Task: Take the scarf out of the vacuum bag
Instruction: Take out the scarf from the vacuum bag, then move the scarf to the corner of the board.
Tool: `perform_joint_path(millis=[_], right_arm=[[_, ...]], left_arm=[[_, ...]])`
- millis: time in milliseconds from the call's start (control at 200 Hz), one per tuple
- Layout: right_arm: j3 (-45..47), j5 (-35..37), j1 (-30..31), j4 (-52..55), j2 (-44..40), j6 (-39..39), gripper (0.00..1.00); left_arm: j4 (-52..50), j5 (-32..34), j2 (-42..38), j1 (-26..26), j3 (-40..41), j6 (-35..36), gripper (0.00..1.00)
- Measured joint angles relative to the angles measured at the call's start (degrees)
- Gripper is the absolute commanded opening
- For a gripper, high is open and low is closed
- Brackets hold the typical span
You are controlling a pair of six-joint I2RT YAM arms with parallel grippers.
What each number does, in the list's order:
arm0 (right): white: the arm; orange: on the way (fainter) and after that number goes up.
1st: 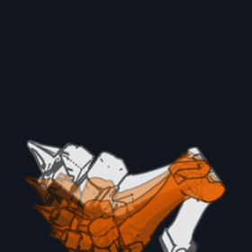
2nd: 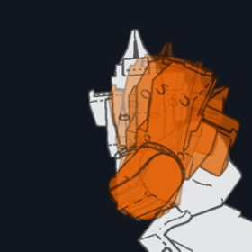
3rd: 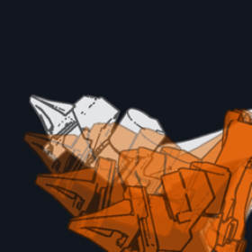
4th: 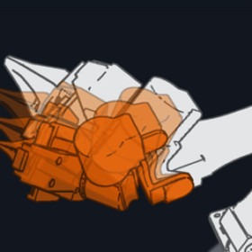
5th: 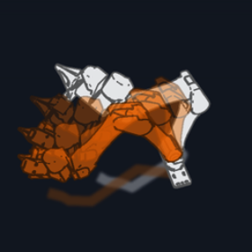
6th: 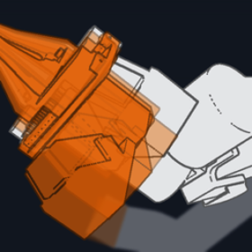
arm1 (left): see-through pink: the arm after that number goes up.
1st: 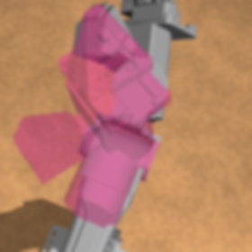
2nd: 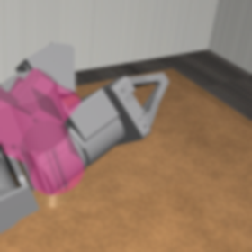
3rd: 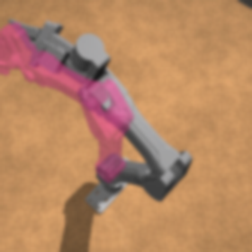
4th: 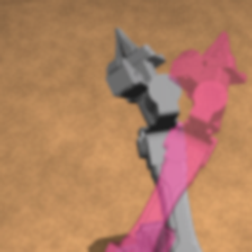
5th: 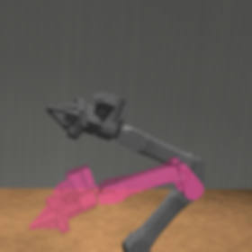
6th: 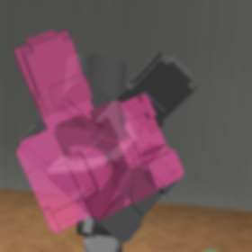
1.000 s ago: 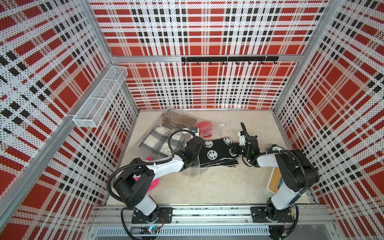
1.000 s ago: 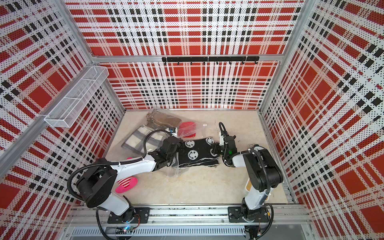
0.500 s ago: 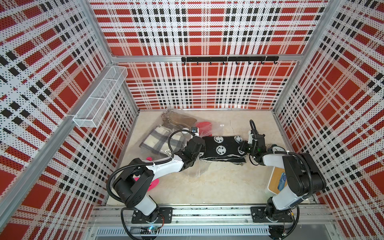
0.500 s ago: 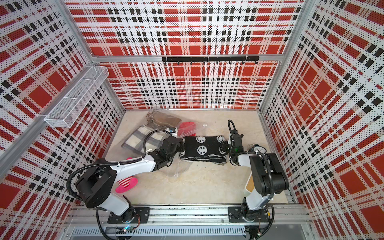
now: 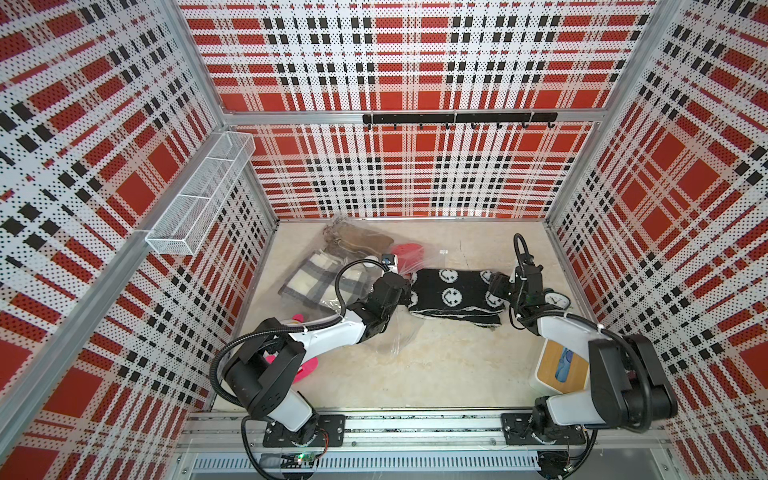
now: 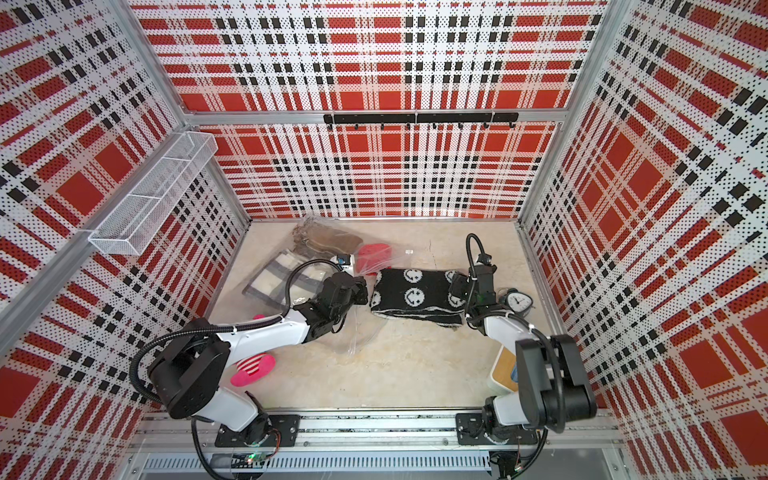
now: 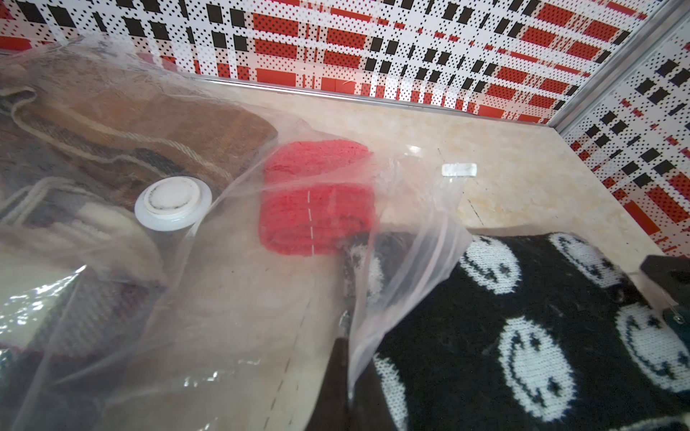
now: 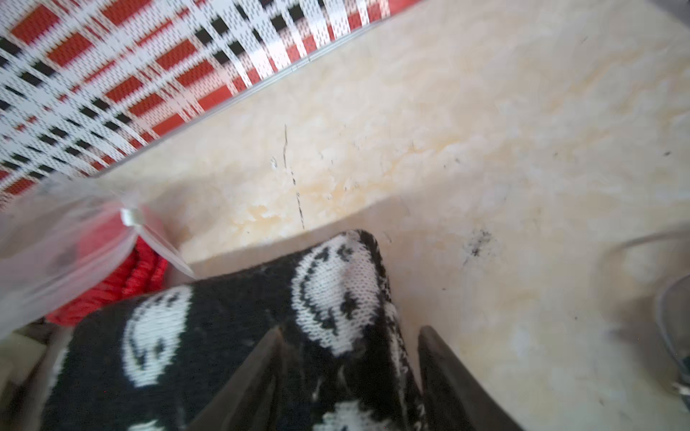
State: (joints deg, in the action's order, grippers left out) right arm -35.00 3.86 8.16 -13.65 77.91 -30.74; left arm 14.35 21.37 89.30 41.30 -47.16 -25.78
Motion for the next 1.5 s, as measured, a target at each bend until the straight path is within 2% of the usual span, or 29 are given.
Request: perform_joint_path(millis=[10, 30, 100, 180, 301, 396, 551, 676, 777, 907, 1012, 1107, 1207, 1358, 1498], right_arm=[[0.3, 0.3, 0.0, -0.1, -0.9, -0.5, 0.97], [0.7, 0.6, 0.1, -0.6, -2.1, -0.7, 1.00], [2.8, -0.2, -0.2, -3.3, -6.5, -1.9, 1.00], [5.7, -7.1, -2.6, -8.4, -9.2, -5.8, 1.00], [9.0, -19.1, -6.0, -18.2, -6.5, -13.7, 1.00], [8.8, -24.7, -5.3, -20.2, -3.7, -18.1, 1.00], [6.3, -20.4, 0.6, -13.5, -5.3, -17.7, 1.00], [7.8, -18.0, 4.6, -13.9, -9.0, -18.6, 1.00], [13.1, -19.2, 3.3, -21.2, -10.5, -22.8, 1.00], [18.7, -25.3, -3.1, -32.3, -6.4, -30.0, 1.00], [18.3, -27.4, -2.9, -33.6, -4.3, -31.5, 1.00], [15.5, -25.9, 0.3, -29.1, -4.7, -30.1, 1.00], [14.1, -21.1, 3.7, -23.8, -6.8, -29.5, 1.00], [16.4, -10.2, 10.6, -17.1, -11.8, -31.3, 1.00], [18.8, -5.9, 15.6, -15.6, -12.6, -34.3, 1.00]], left_arm=[[0.2, -0.1, 0.0, 0.0, 0.1, 0.0, 0.00], [0.5, -0.3, -0.1, -0.1, 0.3, 0.1, 0.00], [0.7, -0.6, -0.2, -0.1, 0.6, 0.1, 0.00], [0.7, -0.9, -0.4, -0.1, 0.6, 0.2, 0.00], [0.8, -0.9, -0.9, -0.1, 0.6, 0.3, 0.00], [0.8, -0.3, -1.3, -0.1, 0.7, 0.4, 0.00], [1.0, 0.5, -2.7, -0.1, 1.2, 0.5, 0.00], [1.0, 1.4, -2.8, 0.1, 1.2, 0.5, 0.00], [1.0, 2.0, -2.8, 0.4, 1.2, 0.5, 0.00], [1.0, 3.0, -2.8, 1.2, 1.2, 0.7, 0.00], [1.0, 3.8, -2.8, 1.8, 1.2, 0.8, 0.00], [0.8, 4.5, -2.8, 2.2, 1.2, 1.0, 0.00], [0.6, 5.1, -2.8, 2.5, 1.2, 1.3, 0.00], [0.5, 5.9, -2.8, 2.8, 1.2, 1.7, 0.00], [0.4, 6.3, -2.8, 3.0, 1.2, 1.7, 0.00]])
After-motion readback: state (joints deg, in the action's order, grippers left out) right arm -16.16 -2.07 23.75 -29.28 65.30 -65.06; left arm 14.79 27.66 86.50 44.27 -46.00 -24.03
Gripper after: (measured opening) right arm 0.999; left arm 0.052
